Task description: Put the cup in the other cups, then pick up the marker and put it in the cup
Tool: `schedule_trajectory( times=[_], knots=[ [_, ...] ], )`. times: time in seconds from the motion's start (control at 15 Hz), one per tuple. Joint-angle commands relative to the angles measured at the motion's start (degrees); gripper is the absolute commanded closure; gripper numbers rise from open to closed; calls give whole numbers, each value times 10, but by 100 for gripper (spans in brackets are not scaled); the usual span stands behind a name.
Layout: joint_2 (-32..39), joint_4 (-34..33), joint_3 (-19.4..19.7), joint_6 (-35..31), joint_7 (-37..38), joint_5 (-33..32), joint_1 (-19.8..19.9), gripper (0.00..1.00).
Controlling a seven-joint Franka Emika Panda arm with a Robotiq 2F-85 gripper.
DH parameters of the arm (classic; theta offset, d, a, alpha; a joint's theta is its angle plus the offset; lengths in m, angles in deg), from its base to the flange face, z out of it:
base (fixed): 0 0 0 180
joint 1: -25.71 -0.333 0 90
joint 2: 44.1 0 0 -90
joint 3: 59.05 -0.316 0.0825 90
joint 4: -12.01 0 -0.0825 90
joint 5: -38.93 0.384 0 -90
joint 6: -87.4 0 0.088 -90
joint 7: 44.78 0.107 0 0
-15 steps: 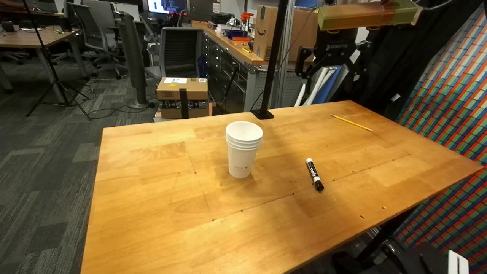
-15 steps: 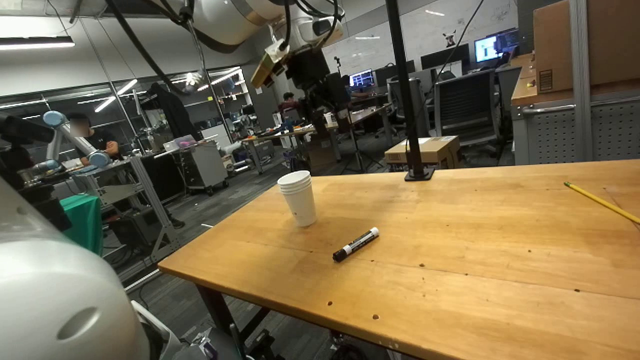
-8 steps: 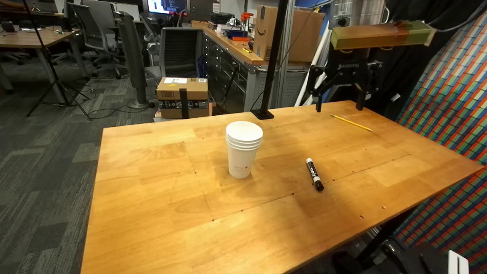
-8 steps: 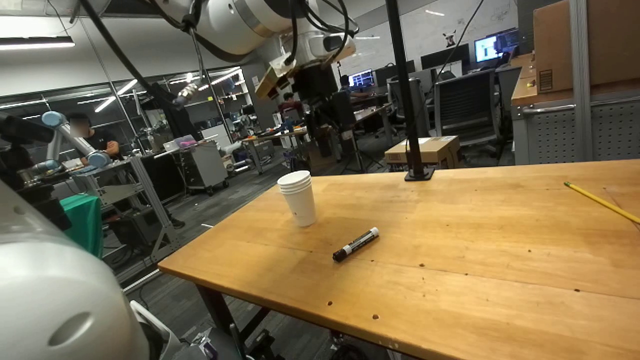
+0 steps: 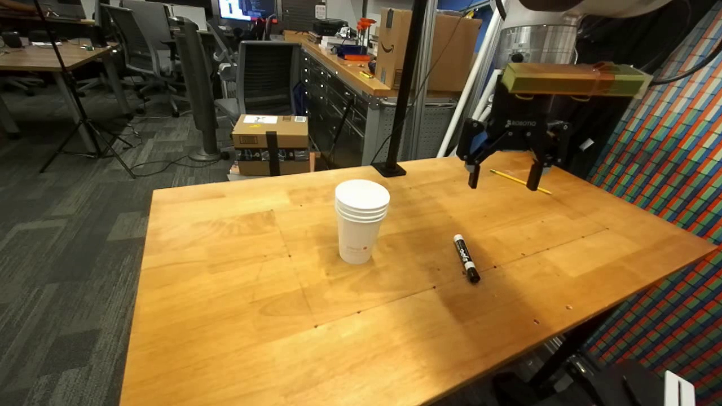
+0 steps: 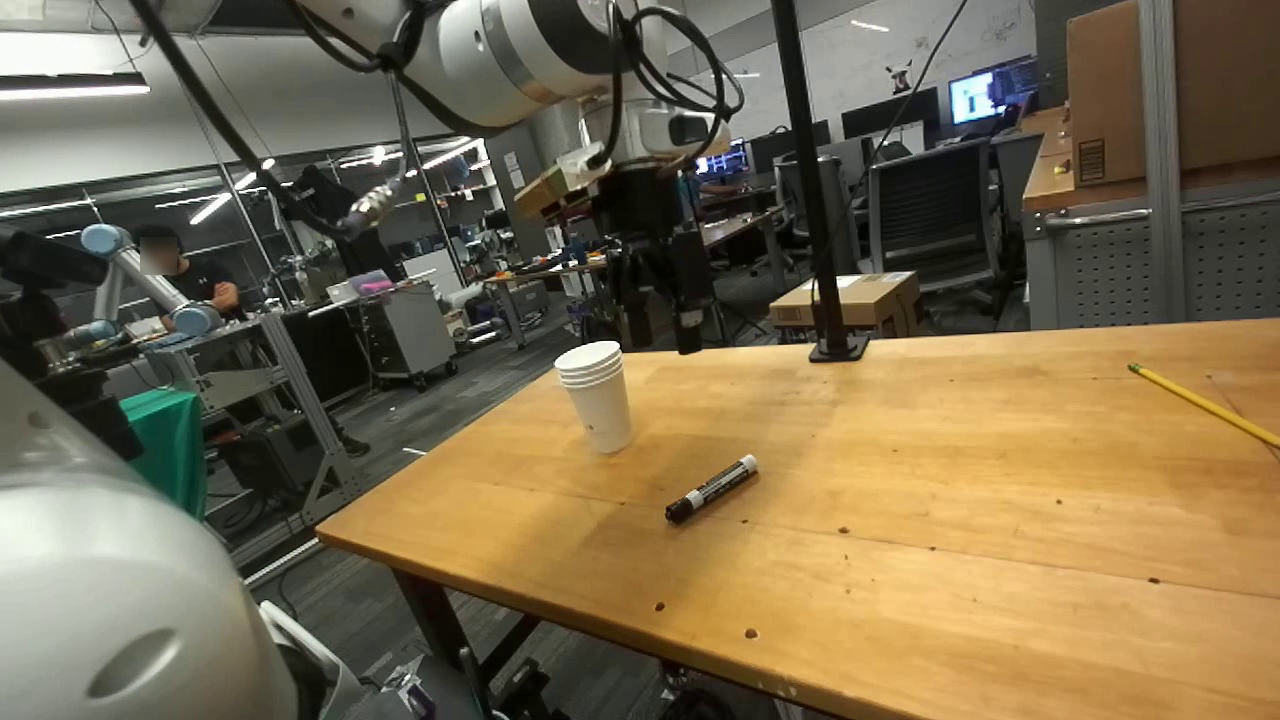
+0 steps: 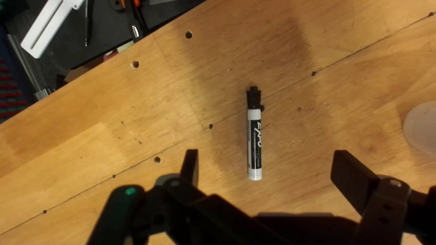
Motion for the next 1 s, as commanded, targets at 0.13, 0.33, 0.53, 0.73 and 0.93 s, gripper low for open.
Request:
schedule_trajectory(
  times=[0.13, 0.33, 0.53, 0.73, 0.93],
  knots=[
    [-18, 49, 16, -63, -85, 59, 3, 0],
    [-18, 73, 21, -89, -122, 82, 1, 0],
    [-16, 93, 24, -111, -155, 97, 1, 0],
    [-10, 105, 26, -130, -181, 102, 1, 0],
    [-6, 113, 26, -152, -207, 96, 0, 0]
  ],
)
